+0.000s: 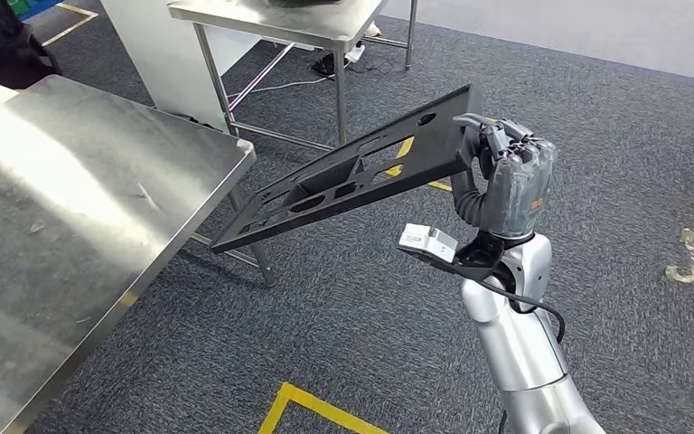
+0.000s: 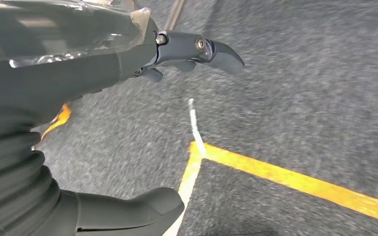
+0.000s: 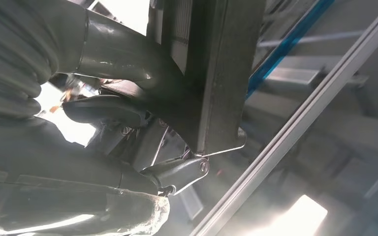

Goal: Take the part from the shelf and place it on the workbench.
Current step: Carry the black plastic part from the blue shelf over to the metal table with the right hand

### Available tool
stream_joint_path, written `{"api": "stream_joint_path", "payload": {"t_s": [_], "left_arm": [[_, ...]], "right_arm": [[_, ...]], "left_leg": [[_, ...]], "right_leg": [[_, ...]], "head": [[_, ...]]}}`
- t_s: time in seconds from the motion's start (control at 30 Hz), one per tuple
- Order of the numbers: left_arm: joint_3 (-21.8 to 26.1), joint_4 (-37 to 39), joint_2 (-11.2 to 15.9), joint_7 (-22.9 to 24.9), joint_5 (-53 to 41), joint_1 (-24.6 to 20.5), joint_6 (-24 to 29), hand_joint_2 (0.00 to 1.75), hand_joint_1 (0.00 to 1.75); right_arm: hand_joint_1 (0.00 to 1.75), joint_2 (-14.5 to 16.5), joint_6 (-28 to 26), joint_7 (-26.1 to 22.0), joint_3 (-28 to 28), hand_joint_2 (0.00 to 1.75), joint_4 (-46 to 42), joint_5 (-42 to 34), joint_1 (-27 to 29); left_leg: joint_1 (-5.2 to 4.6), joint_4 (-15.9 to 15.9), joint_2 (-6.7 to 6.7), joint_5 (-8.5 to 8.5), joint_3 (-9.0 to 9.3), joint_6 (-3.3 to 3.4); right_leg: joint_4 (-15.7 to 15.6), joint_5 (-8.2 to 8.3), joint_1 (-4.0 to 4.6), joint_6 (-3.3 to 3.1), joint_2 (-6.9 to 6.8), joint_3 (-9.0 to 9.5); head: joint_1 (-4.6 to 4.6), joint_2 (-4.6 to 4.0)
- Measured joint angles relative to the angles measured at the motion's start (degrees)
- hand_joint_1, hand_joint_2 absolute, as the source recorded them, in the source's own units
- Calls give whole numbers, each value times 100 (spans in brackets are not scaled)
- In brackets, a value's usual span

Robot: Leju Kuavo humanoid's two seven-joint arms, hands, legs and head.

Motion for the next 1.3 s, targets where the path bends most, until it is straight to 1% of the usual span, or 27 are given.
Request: {"api": "stream_joint_path", "payload": {"t_s": [0.07,0.1,0.13,0.2,0.23,0.27,0.33,0.37,0.4,0.43,0.47,0.53,0.57,0.63,0.7,0.73,0.77,0.83,0.9,0.93,0.97,1.0,1.07,1.13,1.17,1.23,1.3], "left_arm": [[1,0,4,8,14,-3,-26,175,0],[1,0,5,11,16,-7,-39,175,0],[1,0,7,19,17,-9,-62,175,0],[2,0,13,56,24,-2,-127,175,0],[3,1,13,79,29,4,-162,175,0],[4,1,15,99,38,7,-191,175,0],[5,2,9,119,50,3,-236,175,0],[5,2,6,123,54,1,-256,175,0],[5,2,-1,127,54,5,-271,175,0],[5,2,-6,132,55,15,-280,175,0],[5,2,-10,138,55,24,-287,175,0],[4,2,-19,146,55,33,-288,175,0],[4,2,-22,148,55,33,-288,175,0],[3,2,-27,151,55,44,-288,175,0],[3,2,-28,154,55,73,-288,175,0],[3,2,-27,155,55,87,-287,175,0],[3,2,-26,156,54,91,-287,175,0],[3,2,-27,157,54,79,-286,175,0],[2,2,-31,157,51,69,-288,175,0],[2,2,-33,161,45,72,-290,175,0],[1,2,-34,167,37,74,-294,175,0],[-2,1,-35,175,22,74,-299,175,0],[-10,-3,-33,201,-14,57,-323,175,0],[-19,-7,-31,232,-39,23,-355,175,0],[-21,-8,-29,251,-42,7,-374,175,0],[-22,-9,-27,287,-43,-7,-401,175,0],[-24,-18,-24,315,-42,-28,-417,175,0]], "right_arm": [[175,-5,0,31,43,175,60,-2,-96],[175,-9,-1,41,59,175,82,-5,-138],[175,-13,0,51,76,175,106,-12,-170],[175,-17,0,73,117,175,158,-31,-222],[175,-21,0,93,138,175,191,-33,-250],[175,-26,-1,121,155,175,226,-24,-282],[175,-57,-1,210,183,175,328,39,-345],[175,-75,-1,261,193,175,385,82,-365],[175,-95,-1,314,204,175,449,131,-381],[175,-111,-1,361,214,175,506,173,-399],[175,-123,-1,399,224,175,555,208,-427],[175,-143,-1,446,245,175,630,249,-504],[175,-150,-1,456,257,175,661,256,-541],[175,-163,-1,465,280,175,717,262,-582],[175,-165,-1,469,303,175,764,262,-602],[175,-163,-1,470,312,175,781,262,-619],[175,-160,-1,470,322,175,792,264,-640],[175,-158,-1,484,332,175,813,285,-672],[175,-164,-1,538,336,175,847,337,-687],[175,-168,-1,578,344,175,871,365,-701],[175,-171,0,618,353,175,894,384,-728],[175,-175,1,656,363,175,917,391,-769],[175,-190,5,719,376,175,955,381,-885],[175,-217,15,765,385,175,991,349,-1018],[175,-228,21,786,389,175,1012,314,-1079],[175,-238,30,816,402,175,1058,206,-1200],[175,-254,34,831,417,175,1106,107,-1316]], "left_leg": [[-36,-729,259,248,402,47],[-60,-938,345,295,513,73],[-86,-1009,368,291,543,97],[-97,-1039,218,316,545,157],[-87,-1068,145,335,564,194],[-70,-1096,74,357,583,234],[-43,-1125,-75,385,602,288],[-38,-1124,-157,389,597,300],[-35,-1122,-252,391,595,303],[-33,-1120,-345,393,594,303],[-28,-1115,-438,395,596,298],[-13,-1100,-607,398,595,271],[-16,-1086,-682,397,582,244],[-23,-1077,-789,409,537,176],[-15,-1094,-858,433,501,111],[-18,-1075,-786,417,481,85],[-26,-977,-638,348,426,60],[-37,-409,-257,41,149,23],[-17,377,-115,-273,-243,-4],[-8,584,-100,-311,-354,-12],[-3,557,-83,-240,-346,-16],[-1,281,-41,-76,-207,-11],[-31,-542,213,251,244,29],[-78,-991,382,346,498,90],[-103,-1023,363,323,511,118],[-97,-1049,201,341,523,178],[-59,-1087,57,373,556,253]], "right_leg": [[0,-22,39,20,-117,21],[-1,-36,61,42,-171,31],[-4,-48,80,67,-227,42],[-18,-73,87,126,-343,64],[21,-111,78,150,-298,60],[150,-188,67,161,-171,12],[774,-465,39,148,214,-273],[1179,-611,34,141,332,-476],[1503,-704,32,151,385,-649],[1633,-708,27,180,402,-733],[1517,-613,16,226,414,-703],[736,-252,-32,333,538,-376],[355,-103,-49,353,627,-199],[1,26,-51,309,721,-38],[-6,49,-34,221,627,-37],[-17,59,-43,187,580,-31],[-30,66,-55,140,524,-19],[-44,58,-53,53,398,2],[-44,39,-28,5,249,9],[-43,33,-21,-2,175,10],[-42,27,-19,-7,105,14],[-42,18,-18,-7,39,22],[-40,-11,10,18,-79,48],[-39,-44,65,68,-184,69],[-44,-58,88,93,-244,79],[-36,-97,92,148,-323,108],[241,-253,71,169,-68,-4]], "head": [[5,0],[8,0],[13,0],[18,0],[21,0],[23,0],[31,0],[33,0],[36,0],[36,0],[37,0],[38,0],[38,0],[37,0],[34,0],[34,0],[26,0],[11,0],[5,0],[5,0],[5,0],[6,0],[5,0],[17,0],[25,0],[34,0],[34,0]]}}
